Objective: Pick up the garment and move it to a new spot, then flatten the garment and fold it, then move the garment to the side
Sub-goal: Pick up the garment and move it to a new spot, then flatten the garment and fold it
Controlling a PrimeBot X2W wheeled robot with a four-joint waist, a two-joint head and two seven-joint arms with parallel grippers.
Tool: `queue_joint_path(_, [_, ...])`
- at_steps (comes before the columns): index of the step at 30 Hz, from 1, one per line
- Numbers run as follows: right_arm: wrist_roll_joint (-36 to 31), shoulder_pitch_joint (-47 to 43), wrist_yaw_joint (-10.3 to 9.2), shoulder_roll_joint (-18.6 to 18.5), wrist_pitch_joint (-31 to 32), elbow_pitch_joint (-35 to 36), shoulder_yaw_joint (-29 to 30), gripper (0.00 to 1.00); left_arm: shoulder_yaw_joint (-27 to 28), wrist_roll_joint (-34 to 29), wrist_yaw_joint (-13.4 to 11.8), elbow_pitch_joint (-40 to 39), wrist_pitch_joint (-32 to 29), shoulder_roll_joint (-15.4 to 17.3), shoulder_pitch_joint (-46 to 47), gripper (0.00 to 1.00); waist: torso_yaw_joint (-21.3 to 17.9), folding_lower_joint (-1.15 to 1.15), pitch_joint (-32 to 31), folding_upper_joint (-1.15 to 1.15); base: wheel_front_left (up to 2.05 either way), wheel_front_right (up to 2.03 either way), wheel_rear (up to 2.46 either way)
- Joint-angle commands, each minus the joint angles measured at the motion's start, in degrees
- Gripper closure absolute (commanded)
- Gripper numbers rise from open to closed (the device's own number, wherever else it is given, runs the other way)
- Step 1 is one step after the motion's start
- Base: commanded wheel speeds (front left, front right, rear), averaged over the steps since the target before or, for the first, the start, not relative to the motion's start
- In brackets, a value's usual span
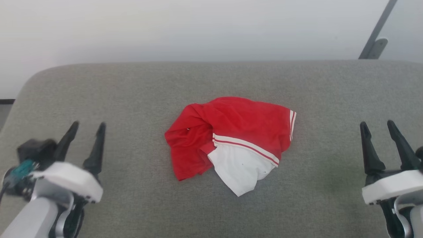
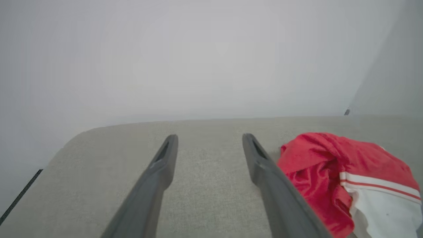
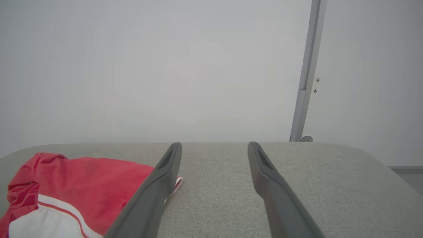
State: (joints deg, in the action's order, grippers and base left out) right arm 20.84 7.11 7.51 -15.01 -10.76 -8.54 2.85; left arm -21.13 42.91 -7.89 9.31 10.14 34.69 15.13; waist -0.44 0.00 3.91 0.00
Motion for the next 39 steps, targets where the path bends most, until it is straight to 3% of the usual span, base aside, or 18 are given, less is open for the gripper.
queue_joint_path(1, [-0.48, -0.43, -0.04, 0.18, -0.28, -0.04, 0.13, 0.0, 0.32, 0.1, -0.37, -0.25, 0.39, 0.34, -0.89, 0.0, 0.46, 0.0, -0.49, 0.0, 0.0, 0.0, 0.0])
queue_joint_path(11, [-1.05, -2.77, -0.04, 1.06, 0.27, 0.88, 1.87, 0.0, 6.81, 2.14, -4.01, -5.36, 4.02, 1.87, -11.12, 0.0, 1.66, 0.0, -2.14, 0.0, 0.0, 0.0, 0.0])
queue_joint_path(28, [-1.47, -4.19, -0.04, 1.83, 1.23, 2.64, 2.52, 0.0, 11.37, 0.96, -3.03, -7.28, 5.11, 0.34, -16.23, 0.0, 2.52, 0.0, -2.68, 0.0, 0.0, 0.0, 0.0])
queue_joint_path(39, [-1.53, -3.3, -0.04, 1.86, 1.65, 3.82, 2.48, 0.0, 8.72, -0.25, -2.23, -10.24, 2.45, 1.01, -12.25, 0.0, 2.17, 0.0, -0.8, 0.0, 0.0, 0.0, 0.0])
